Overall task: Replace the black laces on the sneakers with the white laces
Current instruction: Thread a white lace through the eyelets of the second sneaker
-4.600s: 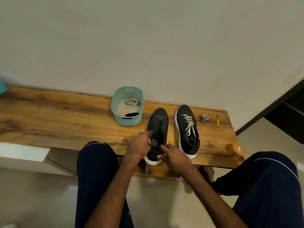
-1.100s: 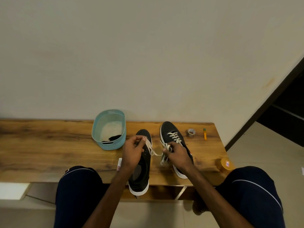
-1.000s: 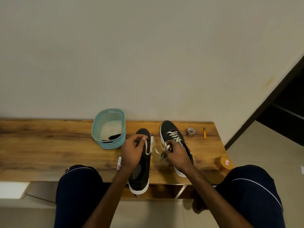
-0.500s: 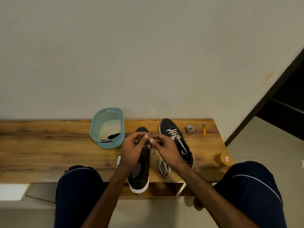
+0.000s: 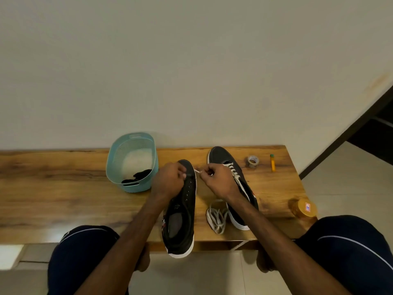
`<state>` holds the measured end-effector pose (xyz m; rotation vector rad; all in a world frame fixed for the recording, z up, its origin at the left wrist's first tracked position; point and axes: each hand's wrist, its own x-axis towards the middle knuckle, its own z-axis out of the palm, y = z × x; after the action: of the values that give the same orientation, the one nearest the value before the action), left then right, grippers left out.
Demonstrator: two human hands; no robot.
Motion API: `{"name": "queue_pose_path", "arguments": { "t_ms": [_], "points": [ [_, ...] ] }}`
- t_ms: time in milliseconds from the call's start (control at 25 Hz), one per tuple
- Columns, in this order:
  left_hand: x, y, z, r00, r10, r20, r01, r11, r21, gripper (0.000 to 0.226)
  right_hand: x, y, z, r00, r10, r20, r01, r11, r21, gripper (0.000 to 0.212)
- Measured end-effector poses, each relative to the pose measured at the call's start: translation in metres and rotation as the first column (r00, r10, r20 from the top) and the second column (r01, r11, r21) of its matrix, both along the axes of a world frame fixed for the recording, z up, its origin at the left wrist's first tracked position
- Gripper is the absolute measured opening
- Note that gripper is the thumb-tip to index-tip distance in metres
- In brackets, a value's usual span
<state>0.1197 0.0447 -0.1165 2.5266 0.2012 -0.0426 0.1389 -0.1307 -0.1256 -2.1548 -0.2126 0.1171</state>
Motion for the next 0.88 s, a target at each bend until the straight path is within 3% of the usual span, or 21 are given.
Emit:
{"name": "queue_pose_path", "arguments": {
  "t_ms": [40, 120, 240, 440, 600, 880],
  "points": [
    [0.001, -0.001, -0.007, 0.994, -0.048, -0.099, 0.064, 0.985, 0.157, 0.018, 0.001, 0.0, -0.006, 0.999, 0.039, -0.007, -0.039, 0.998, -0.051, 0.015],
    [0.002, -0.004, -0.017, 0.973, -0.1, -0.208, 0.157, 0.947, 0.28, 0.025, 0.001, 0.001, -0.015, 0.996, 0.087, -0.031, -0.091, 0.984, -0.152, 0.013],
    [0.006, -0.005, -0.021, 0.978, -0.087, -0.191, 0.115, 0.983, 0.143, 0.027, 0.001, 0.0, -0.019, 0.993, 0.108, -0.047, -0.116, 0.957, -0.267, 0.006],
    [-0.001, -0.01, -0.025, 0.986, -0.028, -0.164, 0.024, 0.999, -0.021, 0.02, -0.003, -0.002, -0.017, 0.989, 0.139, -0.042, -0.145, 0.953, -0.266, 0.01],
    [-0.009, -0.013, -0.023, 0.992, -0.044, -0.117, 0.038, 0.998, -0.05, 0.021, -0.004, -0.002, -0.017, 0.987, 0.158, -0.016, -0.157, 0.959, -0.237, 0.012],
    [-0.014, -0.024, -0.018, 0.997, -0.074, -0.011, 0.073, 0.997, -0.028, 0.01, -0.002, -0.007, -0.018, 0.977, 0.205, 0.052, -0.174, 0.919, -0.355, 0.012]
  ]
}}
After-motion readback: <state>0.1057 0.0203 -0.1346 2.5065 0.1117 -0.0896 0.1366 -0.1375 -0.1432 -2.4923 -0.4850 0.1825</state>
